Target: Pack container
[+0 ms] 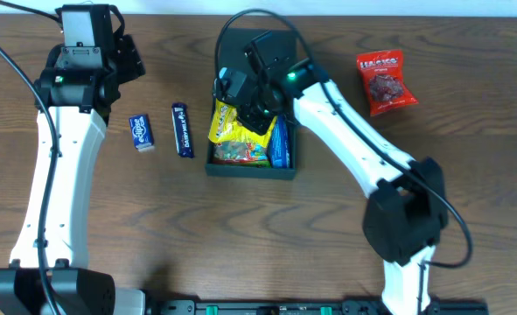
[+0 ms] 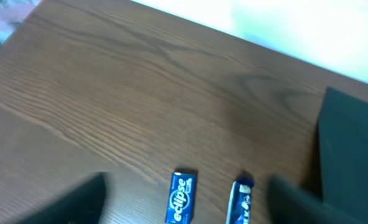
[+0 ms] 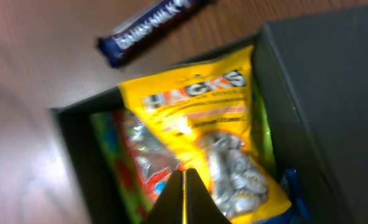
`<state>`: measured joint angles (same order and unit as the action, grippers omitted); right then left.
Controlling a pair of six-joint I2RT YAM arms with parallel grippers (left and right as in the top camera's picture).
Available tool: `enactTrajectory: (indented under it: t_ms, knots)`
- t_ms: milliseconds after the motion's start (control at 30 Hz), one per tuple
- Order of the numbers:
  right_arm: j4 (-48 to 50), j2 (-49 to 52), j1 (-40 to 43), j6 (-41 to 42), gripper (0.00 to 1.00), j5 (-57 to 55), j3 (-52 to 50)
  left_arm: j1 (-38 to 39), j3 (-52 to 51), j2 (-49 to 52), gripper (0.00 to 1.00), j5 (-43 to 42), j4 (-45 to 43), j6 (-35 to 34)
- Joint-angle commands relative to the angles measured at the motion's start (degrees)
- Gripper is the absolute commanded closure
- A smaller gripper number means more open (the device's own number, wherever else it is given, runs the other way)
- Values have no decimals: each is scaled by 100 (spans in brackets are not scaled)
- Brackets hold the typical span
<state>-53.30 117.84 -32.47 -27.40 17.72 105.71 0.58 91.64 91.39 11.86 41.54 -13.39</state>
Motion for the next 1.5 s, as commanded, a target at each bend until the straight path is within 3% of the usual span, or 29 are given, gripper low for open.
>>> enactTrajectory:
  t_ms: [0,33,300,633,1100,1467]
  knots:
    - [-251,-116,-42,-96,98,374,-2,-20,-131,68,88,-575,17,131]
    - [-323,-52,-42,-96,98,374,-17,-20,-168,107,94,-791,22,131]
    - [-439,564,-42,212,99,369,-280,-13,-522,1235,94,-2688,52,164]
    - [734,1108,-31,470,98,-422,-387,101,-522,2498,94,-4315,85,162]
    - [1147,1130,-7,487,99,-1145,-369,433,-522,2546,94,-4450,345,162]
    - [907,-118,15,660,99,-824,-365,437,-522,2546,94,-4481,501,157]
